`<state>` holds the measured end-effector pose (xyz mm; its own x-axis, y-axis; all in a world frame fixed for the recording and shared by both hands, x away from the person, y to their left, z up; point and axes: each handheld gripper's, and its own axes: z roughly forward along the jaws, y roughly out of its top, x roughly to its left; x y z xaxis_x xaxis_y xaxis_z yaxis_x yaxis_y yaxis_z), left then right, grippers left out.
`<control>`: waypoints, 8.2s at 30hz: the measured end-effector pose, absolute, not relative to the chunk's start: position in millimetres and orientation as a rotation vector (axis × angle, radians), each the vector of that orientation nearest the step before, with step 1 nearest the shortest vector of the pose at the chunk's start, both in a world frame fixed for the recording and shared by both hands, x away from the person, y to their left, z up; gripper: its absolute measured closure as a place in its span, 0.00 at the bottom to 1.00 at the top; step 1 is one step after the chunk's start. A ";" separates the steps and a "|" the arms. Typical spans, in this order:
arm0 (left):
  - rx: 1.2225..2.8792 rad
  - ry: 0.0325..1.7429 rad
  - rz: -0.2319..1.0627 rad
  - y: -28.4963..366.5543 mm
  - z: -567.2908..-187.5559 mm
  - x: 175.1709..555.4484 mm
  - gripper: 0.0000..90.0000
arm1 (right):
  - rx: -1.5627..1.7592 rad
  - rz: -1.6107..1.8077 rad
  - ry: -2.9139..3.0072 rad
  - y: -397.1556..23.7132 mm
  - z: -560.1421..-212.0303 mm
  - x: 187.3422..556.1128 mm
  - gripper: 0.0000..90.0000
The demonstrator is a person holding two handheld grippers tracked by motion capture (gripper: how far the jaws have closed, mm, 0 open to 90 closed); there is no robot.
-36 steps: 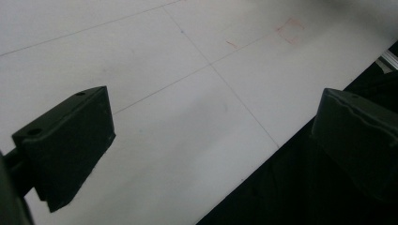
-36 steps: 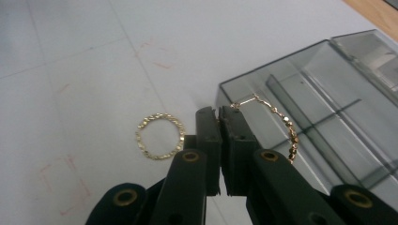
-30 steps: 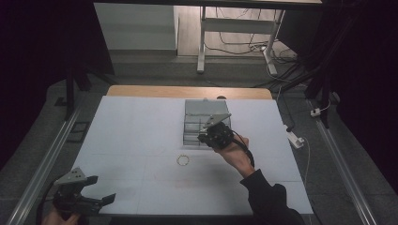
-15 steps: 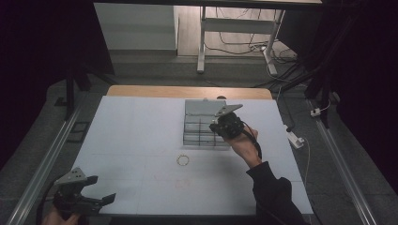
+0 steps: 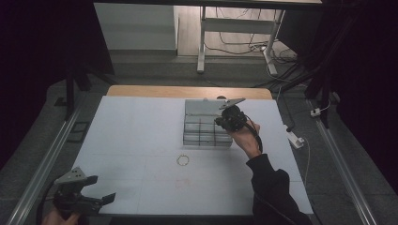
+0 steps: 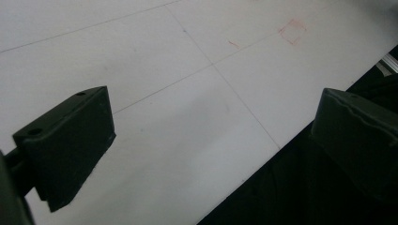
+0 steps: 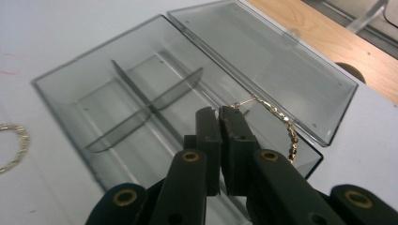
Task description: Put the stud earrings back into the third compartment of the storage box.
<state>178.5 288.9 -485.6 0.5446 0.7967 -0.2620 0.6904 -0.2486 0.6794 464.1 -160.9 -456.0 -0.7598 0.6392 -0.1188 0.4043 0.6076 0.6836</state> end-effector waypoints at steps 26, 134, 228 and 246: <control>1.998 1.200 0.173 289.1 -485.5 178.2 0.00 | 0.992 1.023 2.448 -170.1 -463.3 469.8 0.49; 2.012 1.196 0.166 287.9 -486.1 179.7 0.01 | 0.617 0.979 2.720 -62.2 -473.7 376.6 0.98; 2.009 1.196 0.162 288.4 -485.9 179.1 0.01 | 1.038 1.002 2.406 -162.9 -475.6 466.2 0.64; 2.008 1.195 0.163 288.3 -485.9 180.0 0.01 | 1.004 1.113 2.468 -160.0 -464.6 422.5 0.28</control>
